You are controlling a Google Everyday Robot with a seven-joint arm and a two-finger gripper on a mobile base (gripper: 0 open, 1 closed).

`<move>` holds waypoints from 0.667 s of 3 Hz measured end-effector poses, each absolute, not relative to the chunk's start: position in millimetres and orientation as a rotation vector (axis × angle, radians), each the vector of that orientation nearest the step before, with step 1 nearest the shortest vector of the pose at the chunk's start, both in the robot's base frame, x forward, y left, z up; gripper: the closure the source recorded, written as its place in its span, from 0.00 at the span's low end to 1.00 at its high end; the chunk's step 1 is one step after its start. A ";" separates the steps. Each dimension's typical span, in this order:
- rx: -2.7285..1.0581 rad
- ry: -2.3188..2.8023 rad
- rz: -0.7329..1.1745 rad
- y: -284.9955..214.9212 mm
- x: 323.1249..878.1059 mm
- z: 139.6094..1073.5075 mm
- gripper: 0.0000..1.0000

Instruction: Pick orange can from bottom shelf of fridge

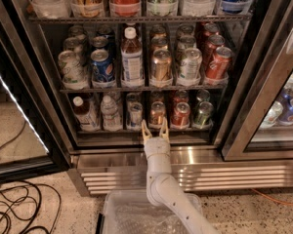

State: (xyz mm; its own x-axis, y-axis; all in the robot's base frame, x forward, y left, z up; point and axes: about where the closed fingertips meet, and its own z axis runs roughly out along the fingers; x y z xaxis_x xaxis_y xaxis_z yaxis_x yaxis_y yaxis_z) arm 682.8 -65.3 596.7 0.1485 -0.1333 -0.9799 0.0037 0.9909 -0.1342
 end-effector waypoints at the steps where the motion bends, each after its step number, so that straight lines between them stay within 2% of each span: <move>1: -0.097 1.423 -0.109 -68.3 687.6 594.2 0.39; 2: -0.087 1.419 -0.119 -70.3 692.8 593.1 0.40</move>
Offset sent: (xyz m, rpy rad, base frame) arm 0.0147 -0.0069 -0.0066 0.0031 -0.0050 -0.0423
